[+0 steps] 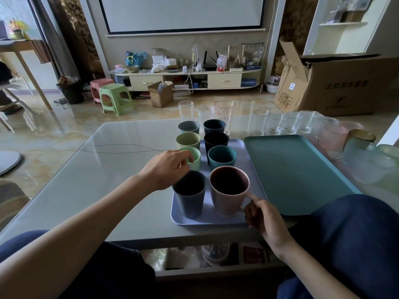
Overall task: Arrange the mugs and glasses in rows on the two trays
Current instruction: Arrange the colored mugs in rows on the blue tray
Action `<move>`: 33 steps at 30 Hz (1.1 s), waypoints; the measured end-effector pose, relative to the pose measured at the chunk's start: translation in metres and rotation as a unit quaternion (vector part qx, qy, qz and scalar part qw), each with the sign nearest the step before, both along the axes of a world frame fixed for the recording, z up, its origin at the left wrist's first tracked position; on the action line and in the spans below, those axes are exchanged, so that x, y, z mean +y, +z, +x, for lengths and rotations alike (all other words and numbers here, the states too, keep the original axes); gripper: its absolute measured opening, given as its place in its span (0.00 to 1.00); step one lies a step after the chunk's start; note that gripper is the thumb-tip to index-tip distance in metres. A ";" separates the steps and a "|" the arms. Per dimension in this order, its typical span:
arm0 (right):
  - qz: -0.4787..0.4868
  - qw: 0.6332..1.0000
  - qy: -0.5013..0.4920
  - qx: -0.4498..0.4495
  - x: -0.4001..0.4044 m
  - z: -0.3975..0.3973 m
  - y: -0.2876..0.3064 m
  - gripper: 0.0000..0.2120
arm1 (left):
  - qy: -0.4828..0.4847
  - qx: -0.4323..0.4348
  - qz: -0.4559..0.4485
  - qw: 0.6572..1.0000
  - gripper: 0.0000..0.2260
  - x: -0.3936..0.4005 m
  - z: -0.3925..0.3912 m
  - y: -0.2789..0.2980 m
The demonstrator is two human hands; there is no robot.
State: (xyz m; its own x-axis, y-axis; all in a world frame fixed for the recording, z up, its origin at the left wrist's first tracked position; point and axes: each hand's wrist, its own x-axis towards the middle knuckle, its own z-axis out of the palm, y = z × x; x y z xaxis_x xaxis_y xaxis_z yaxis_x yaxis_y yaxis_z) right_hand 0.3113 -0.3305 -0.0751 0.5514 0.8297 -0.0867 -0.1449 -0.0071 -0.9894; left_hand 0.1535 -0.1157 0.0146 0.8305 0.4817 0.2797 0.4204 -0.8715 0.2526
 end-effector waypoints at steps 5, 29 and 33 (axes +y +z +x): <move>0.000 1.000 0.004 -0.007 0.001 -0.003 -0.004 0.19 | 0.009 0.067 0.081 0.994 0.09 -0.003 0.002 -0.003; 0.003 1.000 0.014 0.004 0.000 -0.004 -0.012 0.19 | 0.020 0.100 -0.010 0.995 0.09 0.008 0.000 -0.003; 0.010 1.000 0.021 0.004 -0.001 -0.005 -0.014 0.16 | 0.030 0.102 -0.015 0.994 0.09 0.011 0.000 -0.003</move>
State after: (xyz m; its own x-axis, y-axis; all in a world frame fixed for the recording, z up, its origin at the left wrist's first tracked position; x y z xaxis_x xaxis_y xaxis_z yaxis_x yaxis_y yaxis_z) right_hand 0.3067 -0.3319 -0.0887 0.5155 0.8537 -0.0739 -0.1527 0.0066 -0.9883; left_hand 0.1532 -0.1049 0.0114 0.8378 0.5381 0.0925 0.5171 -0.8365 0.1814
